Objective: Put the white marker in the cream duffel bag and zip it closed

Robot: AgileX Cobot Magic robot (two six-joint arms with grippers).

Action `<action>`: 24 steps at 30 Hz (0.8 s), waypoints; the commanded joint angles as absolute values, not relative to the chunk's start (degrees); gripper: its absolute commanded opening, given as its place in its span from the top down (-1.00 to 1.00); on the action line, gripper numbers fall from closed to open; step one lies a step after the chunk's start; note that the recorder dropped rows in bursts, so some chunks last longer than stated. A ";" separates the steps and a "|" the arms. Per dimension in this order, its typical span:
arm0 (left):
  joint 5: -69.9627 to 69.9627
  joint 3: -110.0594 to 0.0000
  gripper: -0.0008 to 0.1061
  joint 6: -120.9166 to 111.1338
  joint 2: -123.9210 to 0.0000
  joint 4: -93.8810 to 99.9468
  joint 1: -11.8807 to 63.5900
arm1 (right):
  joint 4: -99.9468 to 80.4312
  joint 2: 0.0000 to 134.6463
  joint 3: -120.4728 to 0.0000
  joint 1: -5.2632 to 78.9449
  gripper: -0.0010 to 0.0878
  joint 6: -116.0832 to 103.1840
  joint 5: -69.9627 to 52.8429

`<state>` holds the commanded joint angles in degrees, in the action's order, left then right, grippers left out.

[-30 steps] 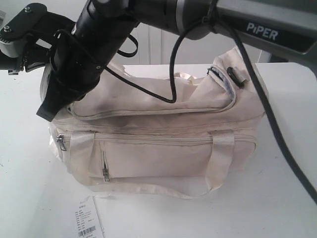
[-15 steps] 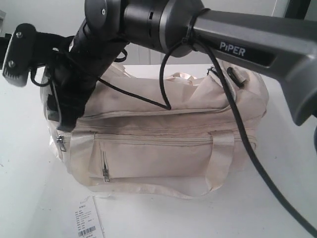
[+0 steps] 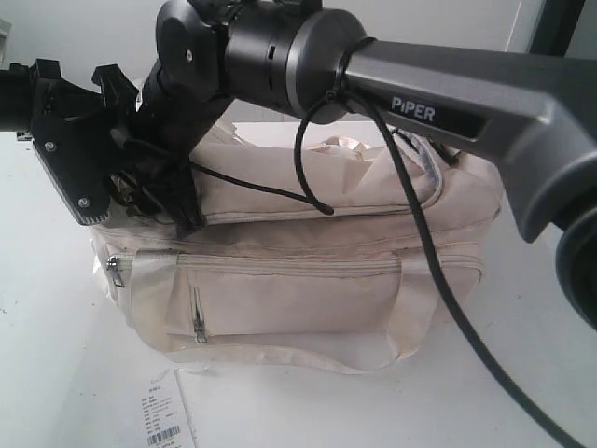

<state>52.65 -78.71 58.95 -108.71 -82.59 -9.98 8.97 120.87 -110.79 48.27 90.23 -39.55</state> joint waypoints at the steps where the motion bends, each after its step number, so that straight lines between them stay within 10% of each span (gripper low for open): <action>1: 52.65 -78.71 0.99 58.95 -108.71 -82.59 -9.98 | 8.97 121.02 -110.79 48.27 -0.13 90.23 -38.78; 13: 52.98 -78.71 0.99 58.95 -108.71 -82.59 -9.98 | 6.28 123.37 -110.79 48.27 0.39 88.24 -38.95; 17: 52.99 -78.71 0.99 59.60 -108.71 -82.59 -9.98 | 4.52 123.24 -110.79 48.27 0.98 87.18 -39.66; 24: 52.99 -78.71 0.99 59.60 -108.71 -82.59 -9.98 | 5.62 120.92 -110.79 48.27 0.98 83.55 -39.81</action>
